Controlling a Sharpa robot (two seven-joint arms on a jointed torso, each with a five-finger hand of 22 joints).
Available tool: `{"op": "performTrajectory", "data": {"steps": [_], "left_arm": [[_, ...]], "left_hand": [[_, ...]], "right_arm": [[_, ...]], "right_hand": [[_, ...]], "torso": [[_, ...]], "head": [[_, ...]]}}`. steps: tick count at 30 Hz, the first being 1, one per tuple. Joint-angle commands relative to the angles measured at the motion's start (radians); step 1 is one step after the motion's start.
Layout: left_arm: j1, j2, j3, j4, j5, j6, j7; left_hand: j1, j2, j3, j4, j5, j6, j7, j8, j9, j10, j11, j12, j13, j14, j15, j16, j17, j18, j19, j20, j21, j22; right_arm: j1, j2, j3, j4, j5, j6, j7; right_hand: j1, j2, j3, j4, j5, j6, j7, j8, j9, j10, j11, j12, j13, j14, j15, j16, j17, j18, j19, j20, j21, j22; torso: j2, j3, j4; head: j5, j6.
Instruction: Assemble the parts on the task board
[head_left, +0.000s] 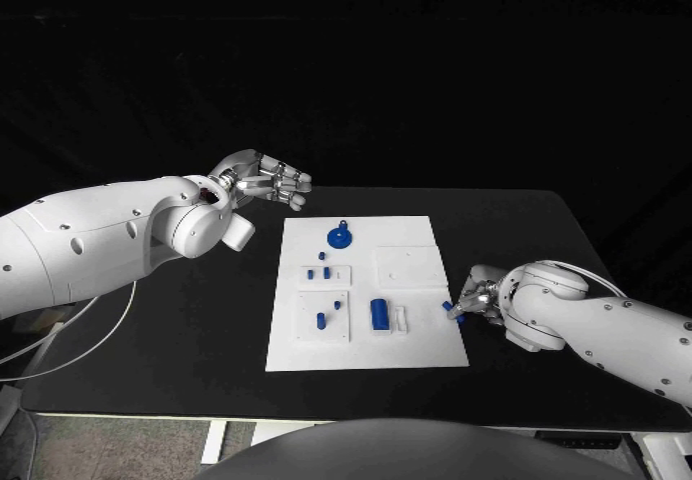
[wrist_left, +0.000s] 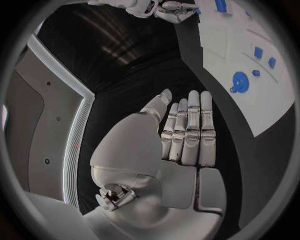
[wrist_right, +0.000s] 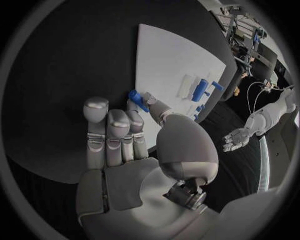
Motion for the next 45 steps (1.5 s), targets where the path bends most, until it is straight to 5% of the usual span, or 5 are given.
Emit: {"op": "performTrajectory", "data": {"steps": [1, 9, 18, 27, 45], "left_arm": [[0.0, 0.0, 0.001, 0.002, 0.006, 0.014, 0.004], [0.0, -0.002, 0.001, 0.002, 0.006, 0.014, 0.003], [0.0, -0.003, 0.001, 0.003, 0.006, 0.014, 0.002], [0.0, -0.001, 0.001, 0.003, 0.006, 0.012, 0.003], [0.0, 0.001, 0.001, 0.004, 0.006, 0.012, 0.002]], "left_hand": [[0.003, -0.01, 0.0, 0.004, 0.0, -0.006, -0.003, 0.001, 0.0, -0.005, 0.0, -0.002, 0.0, 0.004, 0.005, -0.003, 0.001, 0.014, 0.009, -0.001, 0.001, -0.001], [0.005, -0.01, 0.001, 0.005, 0.001, -0.006, -0.003, 0.001, 0.0, -0.005, 0.0, -0.002, 0.0, 0.003, 0.005, -0.003, 0.001, 0.015, 0.009, -0.001, 0.001, -0.003], [0.005, -0.01, 0.001, 0.005, 0.001, -0.006, -0.003, 0.001, 0.0, -0.005, 0.0, -0.002, 0.0, 0.003, 0.005, -0.003, 0.001, 0.015, 0.009, -0.001, 0.001, -0.003], [0.005, -0.01, 0.001, 0.005, 0.001, -0.006, -0.003, 0.001, 0.0, -0.005, 0.0, -0.002, 0.0, 0.003, 0.005, -0.003, 0.001, 0.015, 0.009, -0.001, 0.001, -0.003], [0.005, -0.01, 0.001, 0.005, 0.001, -0.006, -0.003, 0.001, 0.0, -0.005, 0.0, -0.002, 0.0, 0.003, 0.005, -0.003, 0.001, 0.015, 0.009, -0.001, 0.001, -0.003]], "right_arm": [[-0.004, 0.0, -0.003, -0.002, 0.019, -0.054, 0.031], [-0.004, -0.021, 0.0, 0.024, 0.036, -0.121, 0.063], [-0.004, -0.057, 0.029, 0.106, 0.046, -0.165, 0.079], [-0.004, -0.039, 0.036, 0.153, 0.111, -0.162, 0.077], [-0.004, 0.032, -0.016, 0.119, 0.151, -0.133, 0.056]], "right_hand": [[0.004, 0.034, 0.035, -0.039, 0.02, 0.014, -0.001, 0.007, 0.013, 0.01, -0.003, 0.005, -0.001, 0.007, 0.003, -0.001, -0.005, -0.019, 0.046, 0.004, 0.007, 0.075], [-0.014, 0.036, 0.051, -0.06, 0.04, 0.027, -0.003, 0.007, 0.005, 0.017, -0.006, 0.002, -0.006, 0.005, 0.002, 0.001, -0.016, -0.02, 0.045, 0.003, 0.008, 0.074], [-0.019, 0.034, 0.051, -0.061, 0.047, 0.032, -0.005, 0.007, 0.001, 0.02, -0.007, 0.004, -0.006, 0.005, 0.0, 0.004, -0.017, -0.02, 0.046, 0.002, 0.012, 0.074], [-0.017, 0.039, 0.035, -0.06, 0.053, 0.034, -0.006, 0.007, -0.004, 0.021, -0.008, 0.004, -0.005, 0.005, 0.0, 0.007, -0.021, -0.02, 0.046, 0.001, 0.013, 0.073], [-0.033, 0.045, 0.003, -0.052, 0.058, 0.047, -0.012, 0.007, -0.042, 0.024, -0.01, 0.008, -0.002, 0.003, -0.001, 0.008, -0.028, -0.024, 0.045, 0.0, 0.007, 0.072]], "torso": [[0.0, 0.0004, -0.0006], [0.0, 0.0002, -0.0012], [0.0, -0.0007, -0.0013], [0.0, -0.0009, 0.0011], [0.0, 0.0003, 0.0002]], "head": [[-0.001, 0.001], [0.0, 0.003], [-0.002, 0.002], [-0.006, 0.002], [-0.002, 0.001]]}}
